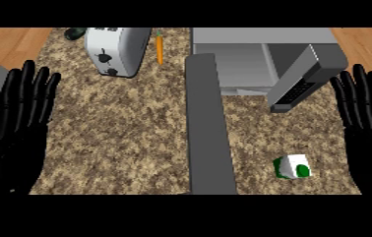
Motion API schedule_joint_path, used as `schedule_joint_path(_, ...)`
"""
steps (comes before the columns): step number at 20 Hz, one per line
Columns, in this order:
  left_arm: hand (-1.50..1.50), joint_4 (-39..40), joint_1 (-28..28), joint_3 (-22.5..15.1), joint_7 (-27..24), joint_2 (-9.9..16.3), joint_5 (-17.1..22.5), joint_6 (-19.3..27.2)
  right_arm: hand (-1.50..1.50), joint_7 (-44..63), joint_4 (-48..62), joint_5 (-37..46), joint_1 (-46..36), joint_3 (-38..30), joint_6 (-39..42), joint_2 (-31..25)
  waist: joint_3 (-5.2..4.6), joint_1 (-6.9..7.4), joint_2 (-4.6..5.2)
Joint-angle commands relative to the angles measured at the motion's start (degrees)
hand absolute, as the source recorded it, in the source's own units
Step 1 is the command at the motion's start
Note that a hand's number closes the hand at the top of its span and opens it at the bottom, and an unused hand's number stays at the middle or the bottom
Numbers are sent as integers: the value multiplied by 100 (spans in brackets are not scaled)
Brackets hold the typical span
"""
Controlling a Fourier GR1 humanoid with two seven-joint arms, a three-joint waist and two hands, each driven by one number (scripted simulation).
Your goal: Pick up the milk, place it into the microwave and close the microwave
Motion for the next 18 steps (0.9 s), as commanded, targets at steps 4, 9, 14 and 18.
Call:
schedule_joint_path(4, -150, 448, -102, 110, -70, -104, 109, 8, -150, -292, -1346, -51, 1709, -167, 272, -58, 154, 33, 66)
schedule_joint_path(9, -150, 744, 367, 250, 109, -577, 1102, 116, -150, -44, -1548, -591, 2582, -69, 596, 74, 152, 38, 64)
schedule_joint_path(14, -150, 648, 1152, -148, -472, -589, 1133, 2, -150, -838, -1342, -627, 3463, -257, 1118, 219, 155, 116, 70)
schedule_joint_path(18, -150, 734, 1386, -342, -719, -591, 1113, -45, -150, -1532, -693, -521, 3644, -398, 1334, 434, 156, 128, 74)
